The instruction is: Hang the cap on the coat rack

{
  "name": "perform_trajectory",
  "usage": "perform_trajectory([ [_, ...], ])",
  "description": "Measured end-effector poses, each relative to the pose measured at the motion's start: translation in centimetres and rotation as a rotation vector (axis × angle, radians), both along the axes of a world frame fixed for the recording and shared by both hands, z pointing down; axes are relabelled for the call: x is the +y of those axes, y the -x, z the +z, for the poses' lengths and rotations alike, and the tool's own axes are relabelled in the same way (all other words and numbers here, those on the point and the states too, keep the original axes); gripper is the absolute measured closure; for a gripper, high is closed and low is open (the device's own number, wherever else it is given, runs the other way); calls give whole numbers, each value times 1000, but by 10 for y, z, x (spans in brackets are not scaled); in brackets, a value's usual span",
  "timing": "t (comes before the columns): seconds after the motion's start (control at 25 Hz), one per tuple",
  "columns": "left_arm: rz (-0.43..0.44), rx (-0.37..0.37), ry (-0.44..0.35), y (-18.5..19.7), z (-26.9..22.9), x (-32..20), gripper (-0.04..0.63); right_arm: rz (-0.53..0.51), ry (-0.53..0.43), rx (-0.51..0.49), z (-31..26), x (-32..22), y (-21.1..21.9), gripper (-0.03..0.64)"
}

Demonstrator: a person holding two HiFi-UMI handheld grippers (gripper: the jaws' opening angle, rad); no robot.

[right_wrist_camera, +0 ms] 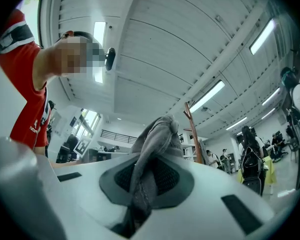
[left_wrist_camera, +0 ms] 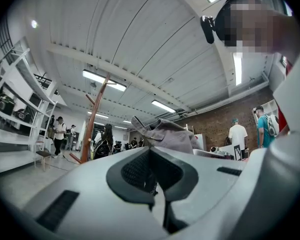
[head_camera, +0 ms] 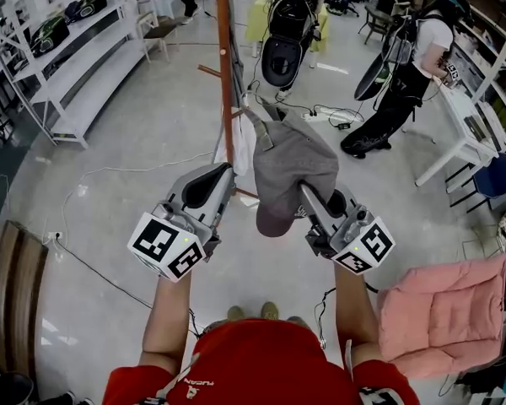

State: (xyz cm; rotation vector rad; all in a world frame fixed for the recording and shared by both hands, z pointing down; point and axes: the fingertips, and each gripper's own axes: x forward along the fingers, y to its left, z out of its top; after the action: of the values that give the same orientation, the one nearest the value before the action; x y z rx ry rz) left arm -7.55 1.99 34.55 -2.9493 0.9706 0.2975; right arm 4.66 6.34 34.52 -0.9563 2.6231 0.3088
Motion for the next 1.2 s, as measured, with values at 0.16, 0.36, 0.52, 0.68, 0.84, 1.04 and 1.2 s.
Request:
perform_trajectory([
  [0.16, 3, -1, -10, 16, 1, -3, 586, 15, -11, -22, -3, -6, 6, 577],
  [0.36, 9, -17, -30, 45, -17, -33, 586, 30, -27, -46, -26, -35, 28, 577],
  [0.52, 11, -23, -46, 45, -27, -44, 586, 25, -53, -49, -46, -49, 26, 577],
  [0.68, 11, -21, -67, 42, -44, -61, 586, 20, -73, -77, -70, -73, 14, 577],
  [0.84, 3, -1, -69, 43, -61, -96, 586, 13, -91, -103, -93, -116, 0, 577],
  [1.04, -31, 14, -88, 31, -79, -154, 586, -33, -138, -113, -128, -182, -22, 577],
  [1.2, -62, 11, -103, 8, -106, -211, 586, -73, -170, -119, -168, -242, -43, 577],
])
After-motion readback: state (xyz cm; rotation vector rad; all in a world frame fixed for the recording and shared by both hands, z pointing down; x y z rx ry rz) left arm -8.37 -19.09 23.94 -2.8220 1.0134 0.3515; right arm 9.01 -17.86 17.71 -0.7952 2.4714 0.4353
